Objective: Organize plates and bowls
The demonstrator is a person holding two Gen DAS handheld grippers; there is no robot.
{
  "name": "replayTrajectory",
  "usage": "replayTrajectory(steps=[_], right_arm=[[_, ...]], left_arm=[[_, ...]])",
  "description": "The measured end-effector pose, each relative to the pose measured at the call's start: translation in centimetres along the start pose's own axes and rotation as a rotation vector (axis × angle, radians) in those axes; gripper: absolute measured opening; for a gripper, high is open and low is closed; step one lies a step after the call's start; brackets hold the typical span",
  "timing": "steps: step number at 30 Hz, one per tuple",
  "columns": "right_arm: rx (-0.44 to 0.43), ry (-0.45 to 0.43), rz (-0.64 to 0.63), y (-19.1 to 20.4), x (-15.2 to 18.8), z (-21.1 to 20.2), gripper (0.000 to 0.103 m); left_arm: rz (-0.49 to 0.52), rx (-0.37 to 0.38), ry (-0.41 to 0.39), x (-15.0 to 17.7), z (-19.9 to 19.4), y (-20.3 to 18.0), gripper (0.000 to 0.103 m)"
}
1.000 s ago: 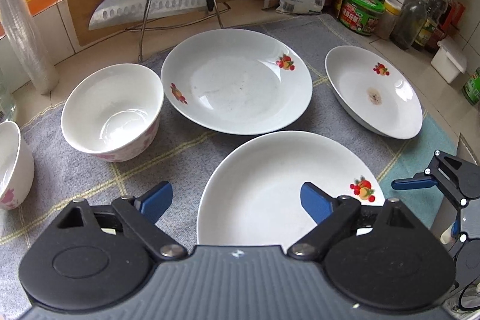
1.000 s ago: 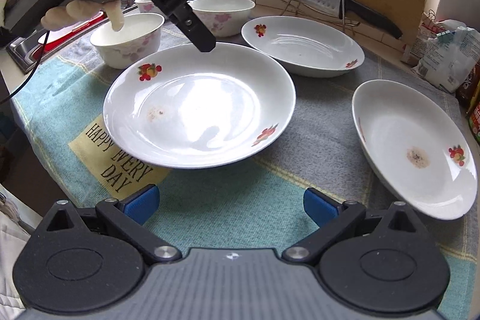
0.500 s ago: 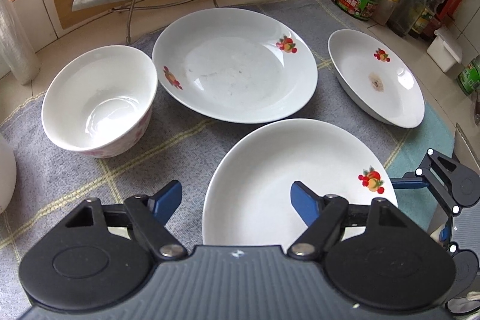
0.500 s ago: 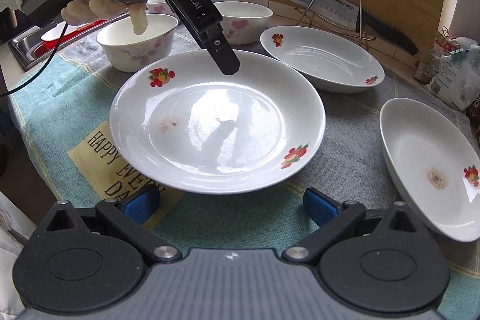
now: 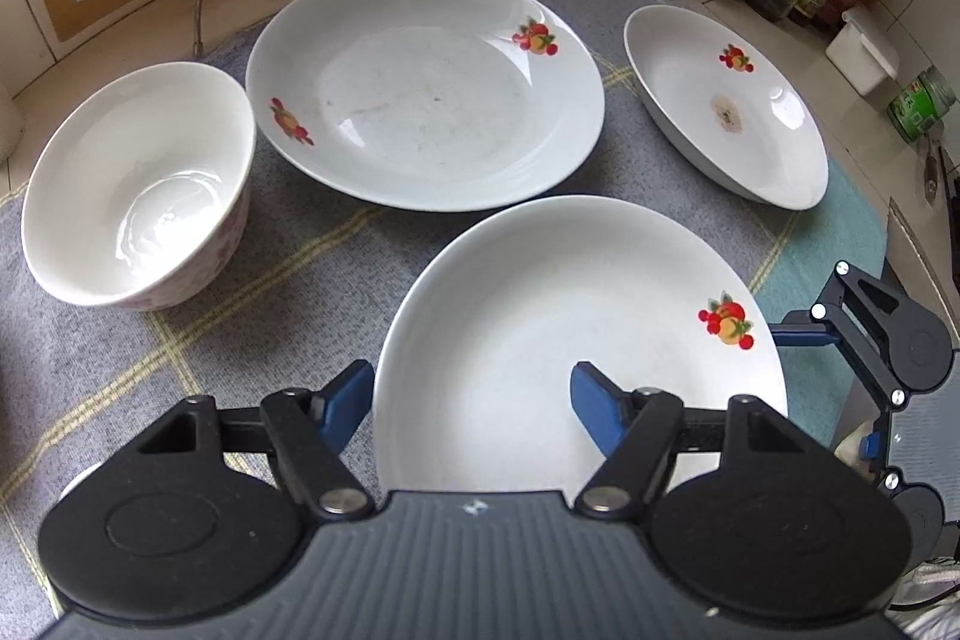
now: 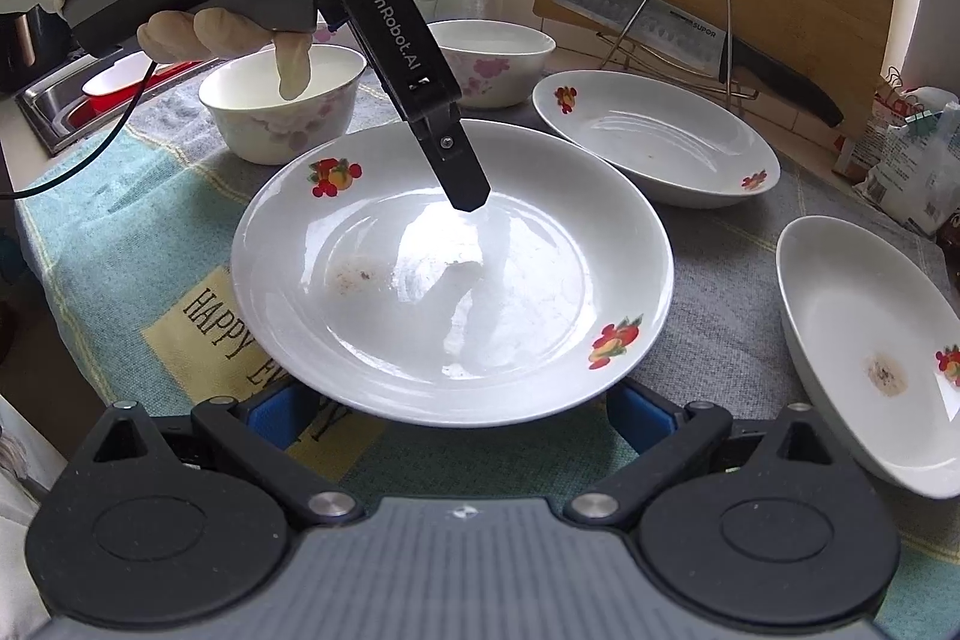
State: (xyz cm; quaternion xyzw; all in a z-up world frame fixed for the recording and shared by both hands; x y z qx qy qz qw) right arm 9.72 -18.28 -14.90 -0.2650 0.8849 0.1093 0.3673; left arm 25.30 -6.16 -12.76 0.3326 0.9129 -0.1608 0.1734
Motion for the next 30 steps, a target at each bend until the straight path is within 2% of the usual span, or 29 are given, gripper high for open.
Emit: replayTrajectory(steps=[4,30], right_arm=[[0.010,-0.006,0.005,0.23,-0.04,0.21,0.103],[0.054,0.000,0.013,0.36,-0.01,0.35,0.103]], left_arm=[[0.013,0.007,0.011,-0.27,0.36,-0.06,0.064],[0.057,0.043,0.028,-0.32,0.54,-0.61,0.065]])
Point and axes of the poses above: each gripper's, at about its wrist camera, not at the fingertips, and z roughly the way its jaws point, y to its left, x to its underside, the point moved 4 cm from there along z, roughly the way its jaws point, and after that the axes turned 3 degrees about -y, right-handed, at the moved point
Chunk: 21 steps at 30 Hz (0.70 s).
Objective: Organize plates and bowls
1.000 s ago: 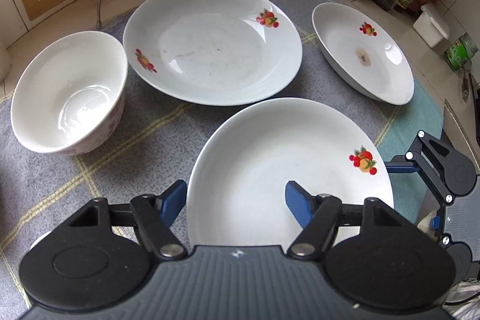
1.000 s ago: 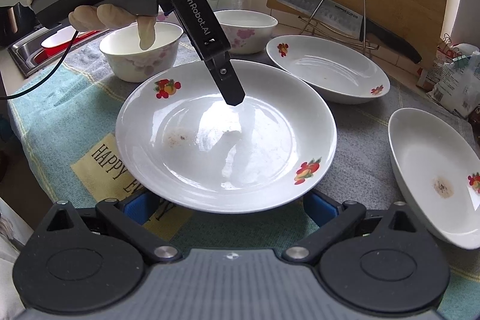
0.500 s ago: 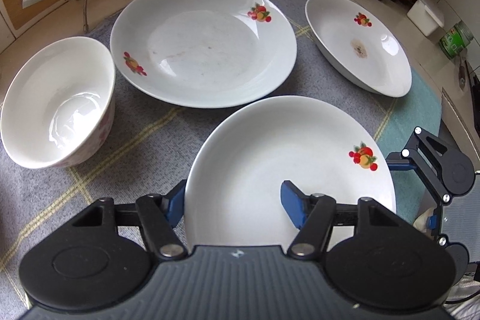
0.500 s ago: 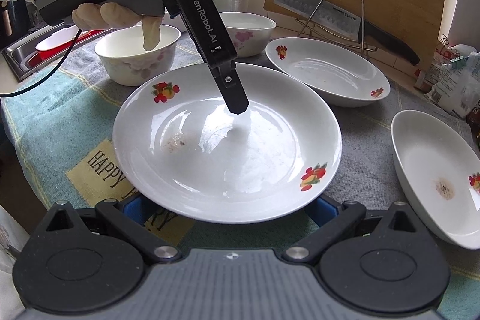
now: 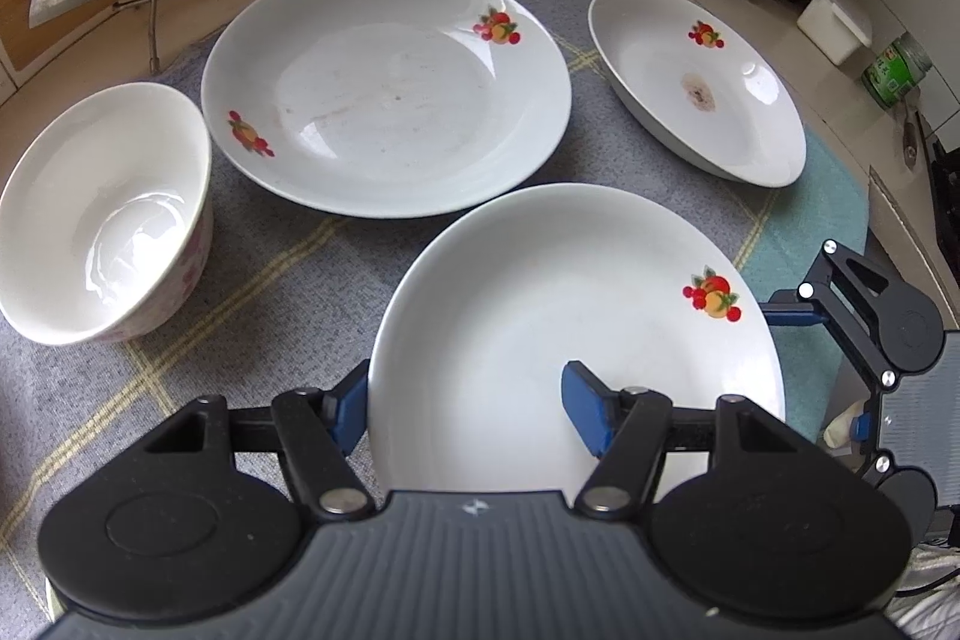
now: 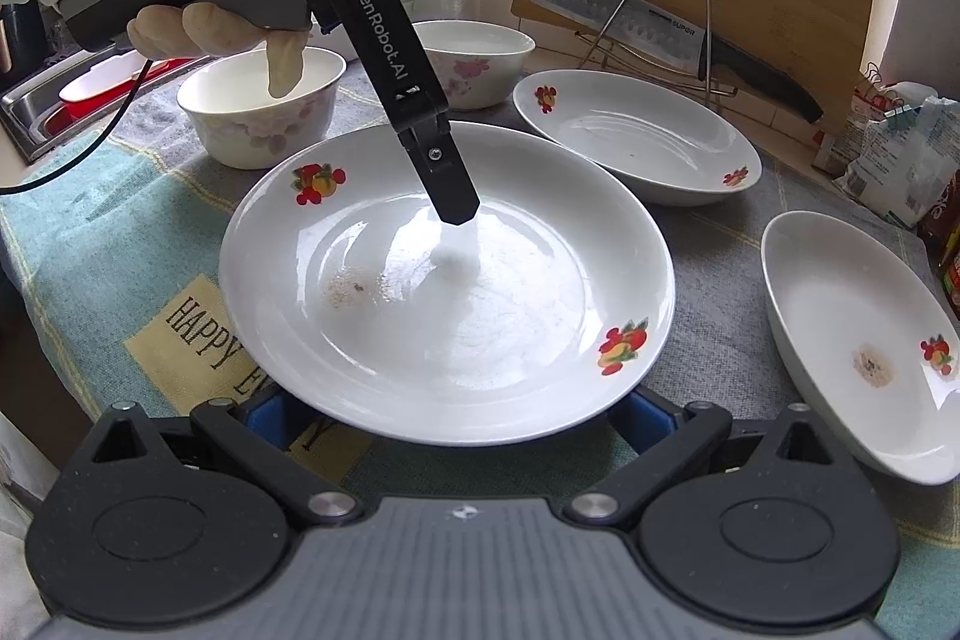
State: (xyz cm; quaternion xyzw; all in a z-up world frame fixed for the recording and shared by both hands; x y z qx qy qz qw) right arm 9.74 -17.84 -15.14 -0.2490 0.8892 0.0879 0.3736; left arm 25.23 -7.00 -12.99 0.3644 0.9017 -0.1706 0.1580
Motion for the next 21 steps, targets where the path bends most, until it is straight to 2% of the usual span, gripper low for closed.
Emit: replayTrajectory(steps=[9,13,21], right_arm=[[-0.041,-0.005,0.020,-0.30,0.11,0.28,0.103],[-0.034,-0.003,0.004,-0.07,-0.04,0.29,0.103],[-0.025,0.014,0.017,0.03,-0.21,0.46,0.103]], left_arm=[[0.007,0.005,0.008,-0.09,0.47,0.09,0.065],[0.030,-0.009,0.014,-0.06,0.56,-0.22,0.065],[0.050,0.020,0.008,0.11,0.26,0.03,0.064]])
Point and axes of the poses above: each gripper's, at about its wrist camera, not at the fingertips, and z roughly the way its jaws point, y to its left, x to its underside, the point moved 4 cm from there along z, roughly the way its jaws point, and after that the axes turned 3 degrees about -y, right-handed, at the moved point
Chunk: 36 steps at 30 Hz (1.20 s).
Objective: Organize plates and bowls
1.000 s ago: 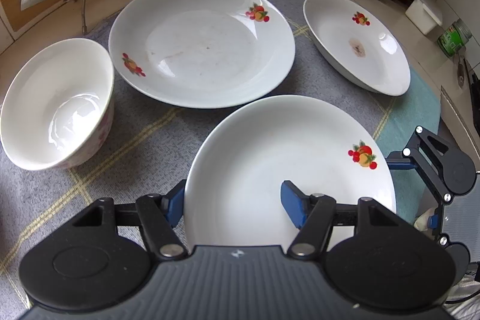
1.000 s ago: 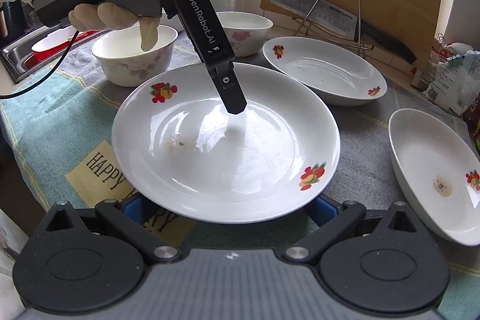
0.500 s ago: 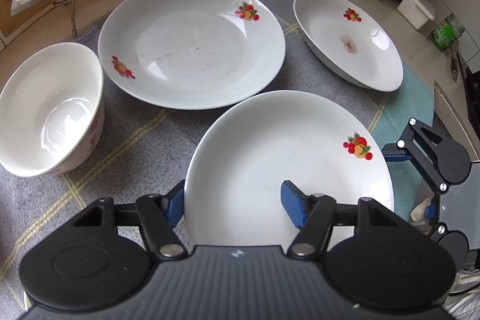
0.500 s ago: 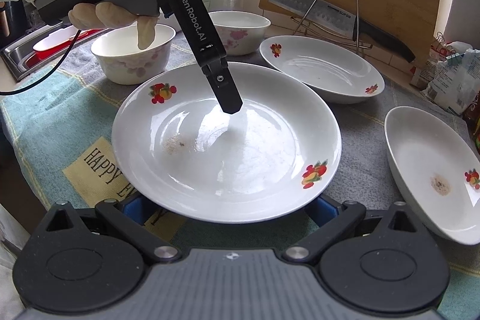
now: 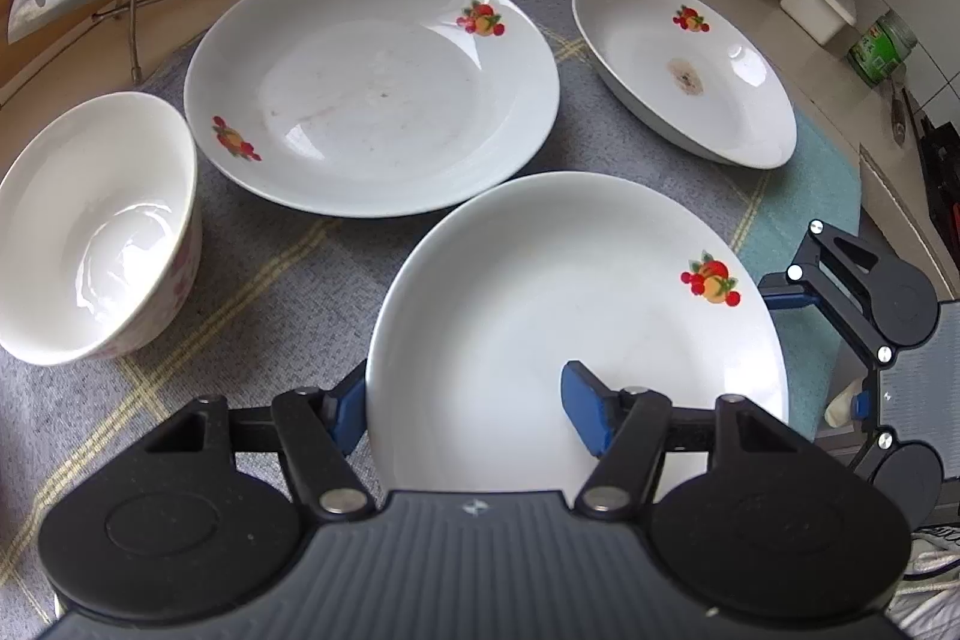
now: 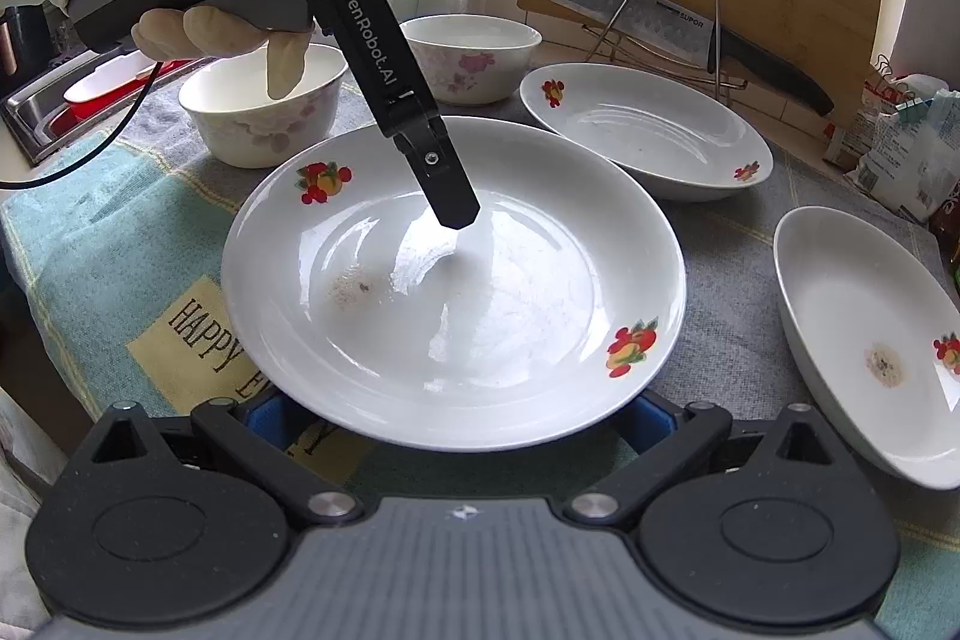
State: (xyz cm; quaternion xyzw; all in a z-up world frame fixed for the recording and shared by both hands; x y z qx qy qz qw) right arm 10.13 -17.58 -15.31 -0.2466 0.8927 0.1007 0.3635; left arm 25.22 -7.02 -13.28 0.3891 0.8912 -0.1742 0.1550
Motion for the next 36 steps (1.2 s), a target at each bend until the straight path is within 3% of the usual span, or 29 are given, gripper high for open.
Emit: replayTrajectory(steps=[24,36], right_arm=[[-0.038,0.001,-0.053,-0.7,-1.4,-1.9,0.103],[-0.015,0.000,-0.070,-1.6,-2.0,-3.5,0.103]], left_arm=[[-0.029,-0.038,-0.018,-0.4,-2.3,-1.1,0.064],[-0.014,-0.046,-0.036,-1.9,-3.0,-2.2,0.064]])
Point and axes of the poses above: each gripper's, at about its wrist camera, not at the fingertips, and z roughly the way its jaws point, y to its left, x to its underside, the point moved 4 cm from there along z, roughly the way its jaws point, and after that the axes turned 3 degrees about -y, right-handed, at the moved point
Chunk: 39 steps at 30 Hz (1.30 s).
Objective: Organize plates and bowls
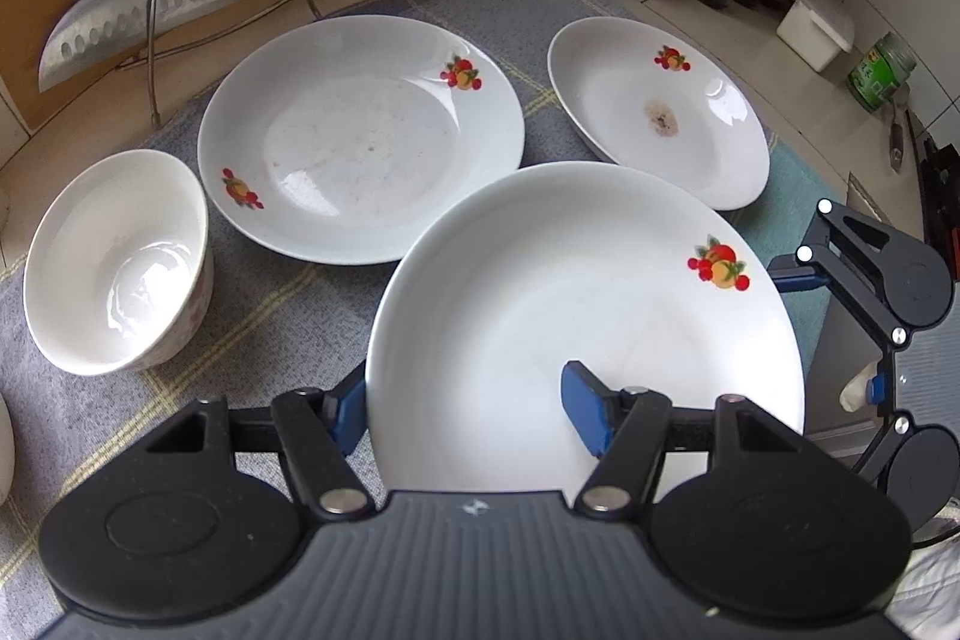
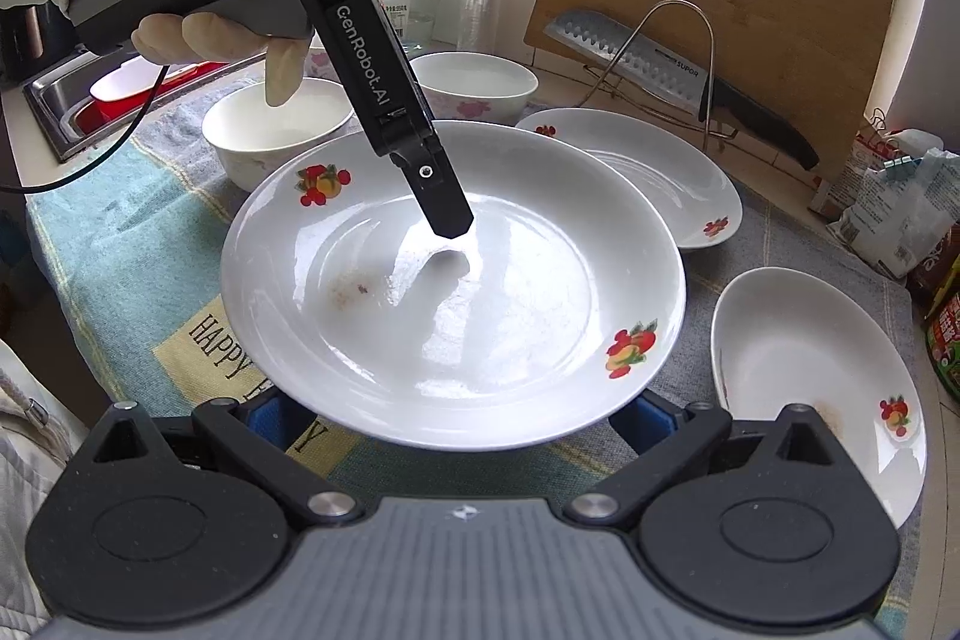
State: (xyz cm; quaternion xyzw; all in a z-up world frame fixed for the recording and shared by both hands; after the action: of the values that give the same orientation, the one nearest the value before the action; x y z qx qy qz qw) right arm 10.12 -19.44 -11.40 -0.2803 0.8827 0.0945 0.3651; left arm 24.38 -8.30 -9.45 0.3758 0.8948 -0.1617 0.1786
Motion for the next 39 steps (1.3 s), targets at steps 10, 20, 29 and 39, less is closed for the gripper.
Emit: replayTrajectory(steps=[10,20,29,39], right_arm=[[0.032,-0.013,0.021,-2.2,0.2,-1.2,0.103],[0.086,-0.023,0.053,-5.5,1.3,-2.7,0.103],[0.149,-0.030,0.098,-9.1,2.4,-3.5,0.103],[0.202,-0.022,0.159,-12.4,3.4,-3.1,0.103]], left_arm=[[0.030,0.000,-0.012,-2.7,0.6,-1.8,0.064],[0.086,0.014,-0.017,-6.4,2.5,-4.4,0.064],[0.141,0.025,-0.032,-10.3,4.9,-6.5,0.064],[0.206,0.050,-0.028,-13.7,8.0,-8.2,0.064]])
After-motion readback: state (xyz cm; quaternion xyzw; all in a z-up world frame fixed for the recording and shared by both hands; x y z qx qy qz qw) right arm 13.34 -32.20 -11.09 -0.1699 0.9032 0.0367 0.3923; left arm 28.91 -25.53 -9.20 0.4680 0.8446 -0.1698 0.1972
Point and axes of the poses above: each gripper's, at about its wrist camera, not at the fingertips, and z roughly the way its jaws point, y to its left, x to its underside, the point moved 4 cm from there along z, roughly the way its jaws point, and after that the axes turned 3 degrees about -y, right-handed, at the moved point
